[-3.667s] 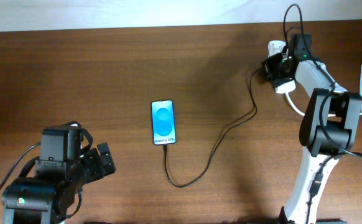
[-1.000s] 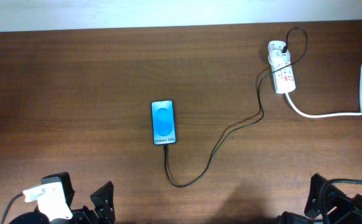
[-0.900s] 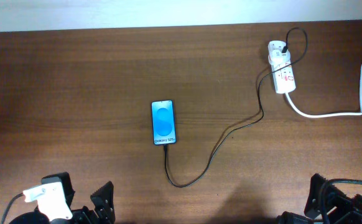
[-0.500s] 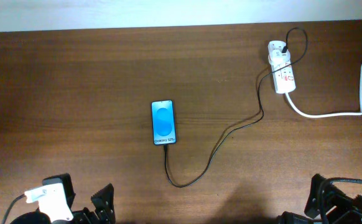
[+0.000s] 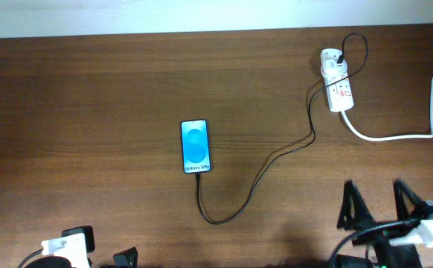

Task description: Plug charger to phone and switch on socket

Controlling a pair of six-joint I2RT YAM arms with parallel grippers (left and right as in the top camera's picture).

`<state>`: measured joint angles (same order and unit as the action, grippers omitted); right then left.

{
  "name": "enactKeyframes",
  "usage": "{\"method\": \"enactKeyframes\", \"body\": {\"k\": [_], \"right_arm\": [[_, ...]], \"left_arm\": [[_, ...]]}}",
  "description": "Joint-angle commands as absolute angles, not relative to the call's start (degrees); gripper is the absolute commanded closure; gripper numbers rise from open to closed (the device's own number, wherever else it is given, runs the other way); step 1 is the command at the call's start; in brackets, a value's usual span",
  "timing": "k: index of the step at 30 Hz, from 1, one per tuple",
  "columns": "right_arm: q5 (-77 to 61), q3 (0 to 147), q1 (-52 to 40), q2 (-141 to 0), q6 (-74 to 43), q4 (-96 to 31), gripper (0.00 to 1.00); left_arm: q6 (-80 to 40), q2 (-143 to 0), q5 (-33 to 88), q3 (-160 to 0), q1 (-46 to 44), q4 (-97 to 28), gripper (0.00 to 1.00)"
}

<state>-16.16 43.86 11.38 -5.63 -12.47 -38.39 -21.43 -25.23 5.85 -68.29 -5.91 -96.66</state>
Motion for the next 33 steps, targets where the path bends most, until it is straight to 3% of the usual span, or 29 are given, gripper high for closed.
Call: {"method": "enactKeyframes", "body": {"k": [1, 5, 10, 18, 33], "right_arm": [[-18.0, 32.4, 7.9, -1.8, -11.8, -26.1, 0.02], [-16.8, 19.4, 4.4, -0.2, -11.8, -9.5, 0.02], [-13.7, 9.0, 2.3, -0.2, -12.4, 1.0, 0.02], [-5.4, 2.7, 0.3, -0.2, -14.4, 2.2, 0.02], [-3.8, 0.3, 0.4, -0.2, -13.8, -4.2, 0.02]], "left_arm": [[-21.4, -25.0, 6.2, -68.3, -5.8, -96.7, 0.01], [-21.4, -25.0, 6.2, -68.3, -5.8, -96.7, 0.01], [-21.4, -25.0, 6.2, -68.3, -5.8, -96.7, 0.01], [-21.3, -25.0, 6.2, -68.3, -5.8, -96.7, 0.01], [-21.3, -25.0, 6.2, -68.3, -5.8, -96.7, 0.01]]}}
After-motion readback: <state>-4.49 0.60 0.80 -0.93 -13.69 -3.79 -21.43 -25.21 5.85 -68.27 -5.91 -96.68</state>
